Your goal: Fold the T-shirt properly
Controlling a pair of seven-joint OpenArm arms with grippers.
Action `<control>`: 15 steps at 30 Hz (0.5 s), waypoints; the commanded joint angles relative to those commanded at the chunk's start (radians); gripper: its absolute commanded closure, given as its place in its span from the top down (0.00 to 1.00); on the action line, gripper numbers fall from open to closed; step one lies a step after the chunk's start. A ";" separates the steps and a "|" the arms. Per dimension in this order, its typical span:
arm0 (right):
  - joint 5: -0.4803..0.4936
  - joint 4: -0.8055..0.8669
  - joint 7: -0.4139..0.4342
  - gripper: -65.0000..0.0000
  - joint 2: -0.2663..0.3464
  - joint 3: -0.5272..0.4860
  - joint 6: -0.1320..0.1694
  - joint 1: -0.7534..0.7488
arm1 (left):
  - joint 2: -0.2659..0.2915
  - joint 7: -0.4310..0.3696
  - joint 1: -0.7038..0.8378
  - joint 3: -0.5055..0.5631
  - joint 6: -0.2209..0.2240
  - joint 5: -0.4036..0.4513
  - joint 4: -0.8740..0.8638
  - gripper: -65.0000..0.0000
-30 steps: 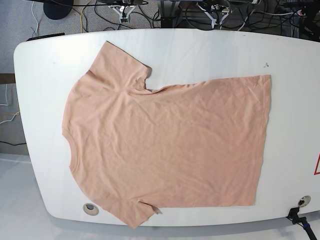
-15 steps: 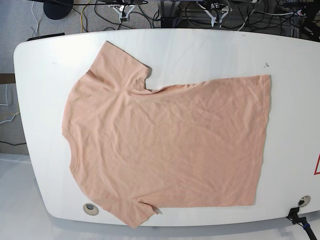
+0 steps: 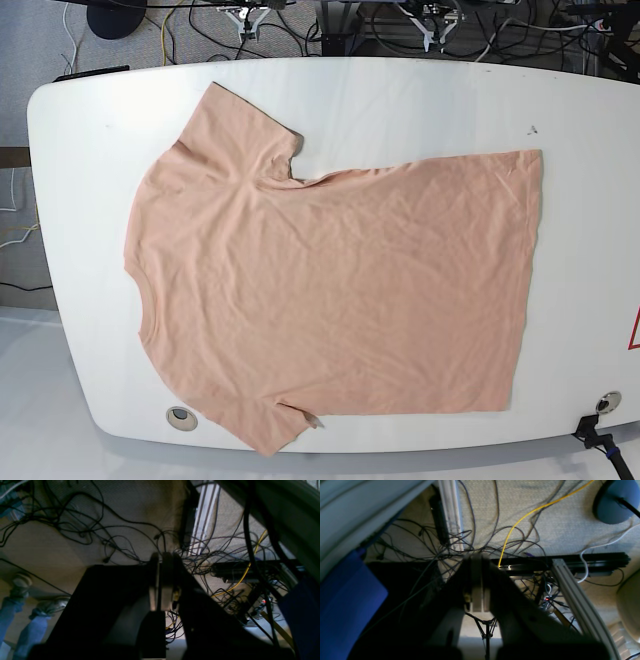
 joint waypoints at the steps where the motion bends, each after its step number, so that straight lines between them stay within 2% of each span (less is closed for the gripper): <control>1: -0.002 -0.001 -0.001 0.00 0.001 0.000 0.001 0.002 | 0.000 0.002 0.003 -0.001 0.000 0.003 0.002 0.00; 15: 0.002 0.003 -0.004 0.00 0.001 -0.002 -0.001 -0.006 | 0.000 0.006 0.008 0.005 0.001 0.026 -0.006 0.00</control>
